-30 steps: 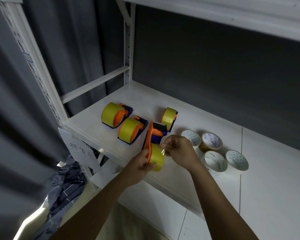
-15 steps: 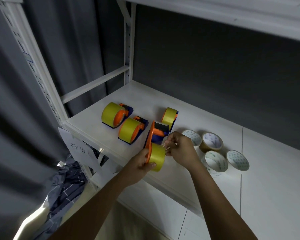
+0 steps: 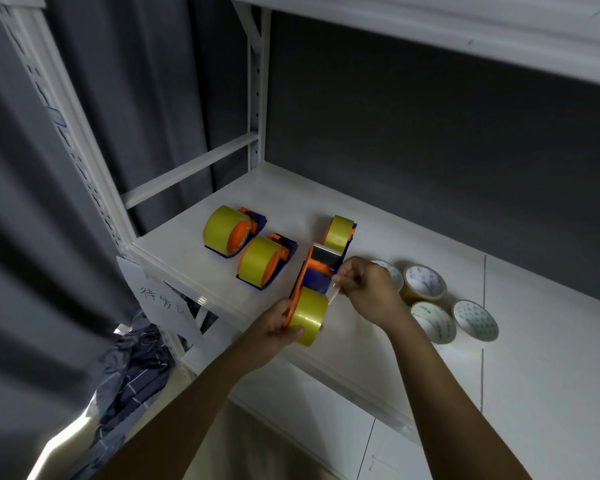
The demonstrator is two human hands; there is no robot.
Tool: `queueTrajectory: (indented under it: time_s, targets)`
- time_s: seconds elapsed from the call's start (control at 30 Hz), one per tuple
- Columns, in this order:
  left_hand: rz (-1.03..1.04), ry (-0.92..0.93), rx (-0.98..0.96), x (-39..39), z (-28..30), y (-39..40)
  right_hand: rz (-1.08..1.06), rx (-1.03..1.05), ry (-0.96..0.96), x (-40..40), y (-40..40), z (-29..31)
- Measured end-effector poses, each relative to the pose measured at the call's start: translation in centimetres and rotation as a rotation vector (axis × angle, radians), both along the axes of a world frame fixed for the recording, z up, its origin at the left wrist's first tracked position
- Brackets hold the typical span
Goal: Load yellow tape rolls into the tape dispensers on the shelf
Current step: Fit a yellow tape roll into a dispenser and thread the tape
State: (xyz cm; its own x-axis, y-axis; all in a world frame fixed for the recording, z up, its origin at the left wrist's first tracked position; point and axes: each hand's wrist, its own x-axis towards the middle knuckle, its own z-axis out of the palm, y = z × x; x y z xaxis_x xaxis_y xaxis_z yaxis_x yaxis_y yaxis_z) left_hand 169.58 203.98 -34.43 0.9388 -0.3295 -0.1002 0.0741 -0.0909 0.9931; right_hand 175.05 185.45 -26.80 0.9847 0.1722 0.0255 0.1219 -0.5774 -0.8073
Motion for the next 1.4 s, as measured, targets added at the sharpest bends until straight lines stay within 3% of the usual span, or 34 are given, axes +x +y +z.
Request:
queueTrajectory:
  time_s: [0.13,0.23,0.33,0.47,0.57,0.83,1.07,1.4]
  targets:
    - [0.022,0.05,-0.07,0.3,0.6,0.1,0.043,-0.061,-0.046,-0.1,0.0,0.9]
    - [0.064,0.084,-0.035,0.5,0.8,-0.5,0.097,-0.197,-0.075,0.0,0.2,1.7]
    - [0.134,0.005,0.045,0.5,1.3,-1.0,0.14,-0.25,-0.055,0.5,0.3,2.3]
    - [0.1,-0.053,0.031,0.8,1.4,-0.5,0.172,-0.215,0.044,1.5,-0.2,2.7]
    - [0.035,-0.045,0.055,1.0,1.8,0.1,0.141,-0.206,0.017,2.1,-0.7,2.6]
    - [0.06,0.084,0.132,1.3,1.7,0.9,0.169,-0.2,0.032,2.5,-1.0,2.7]
    - [0.046,0.069,0.21,1.7,2.1,1.7,0.227,-0.133,0.09,1.8,-0.5,2.7]
    - [0.012,0.03,0.22,1.3,4.4,1.0,0.267,0.091,0.29,1.2,0.9,4.6]
